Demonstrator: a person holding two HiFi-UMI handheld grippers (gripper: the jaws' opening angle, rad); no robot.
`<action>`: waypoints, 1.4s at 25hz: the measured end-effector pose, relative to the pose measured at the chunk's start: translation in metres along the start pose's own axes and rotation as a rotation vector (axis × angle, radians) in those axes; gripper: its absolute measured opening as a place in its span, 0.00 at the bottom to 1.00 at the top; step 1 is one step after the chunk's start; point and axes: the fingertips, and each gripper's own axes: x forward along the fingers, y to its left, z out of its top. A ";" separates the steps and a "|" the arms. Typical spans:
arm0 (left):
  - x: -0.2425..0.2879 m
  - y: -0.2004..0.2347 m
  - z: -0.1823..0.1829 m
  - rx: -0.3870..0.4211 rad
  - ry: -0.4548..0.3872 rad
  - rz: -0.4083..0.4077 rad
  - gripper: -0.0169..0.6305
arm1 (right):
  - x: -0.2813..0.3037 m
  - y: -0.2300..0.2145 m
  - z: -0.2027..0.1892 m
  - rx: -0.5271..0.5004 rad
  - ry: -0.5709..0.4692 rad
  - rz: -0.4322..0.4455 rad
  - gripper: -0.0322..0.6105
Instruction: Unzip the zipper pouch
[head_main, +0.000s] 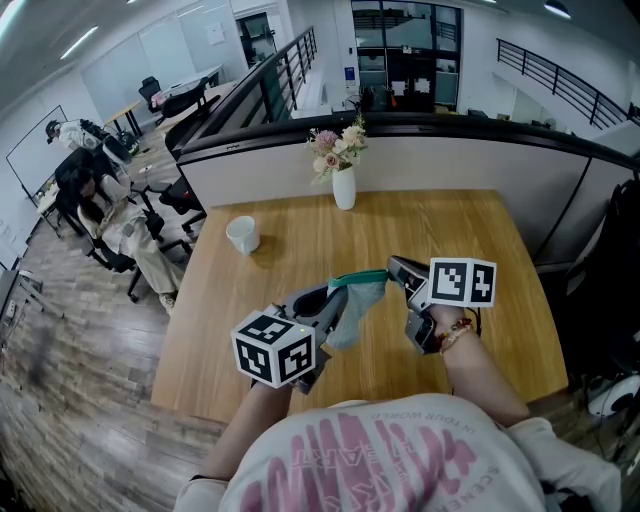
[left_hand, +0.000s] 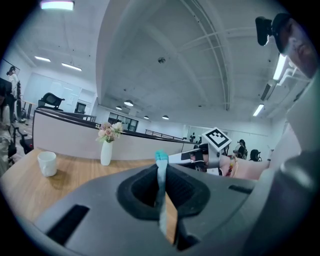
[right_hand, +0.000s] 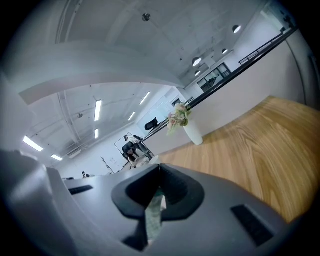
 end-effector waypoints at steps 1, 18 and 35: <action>0.000 0.000 0.000 0.001 -0.002 0.001 0.05 | 0.000 -0.002 -0.001 0.004 0.000 -0.003 0.05; -0.001 -0.003 0.004 -0.036 -0.019 -0.020 0.05 | -0.006 -0.018 0.000 0.043 -0.011 -0.034 0.05; -0.006 0.002 0.000 -0.051 -0.008 -0.022 0.05 | -0.006 -0.028 -0.008 0.010 0.008 -0.083 0.05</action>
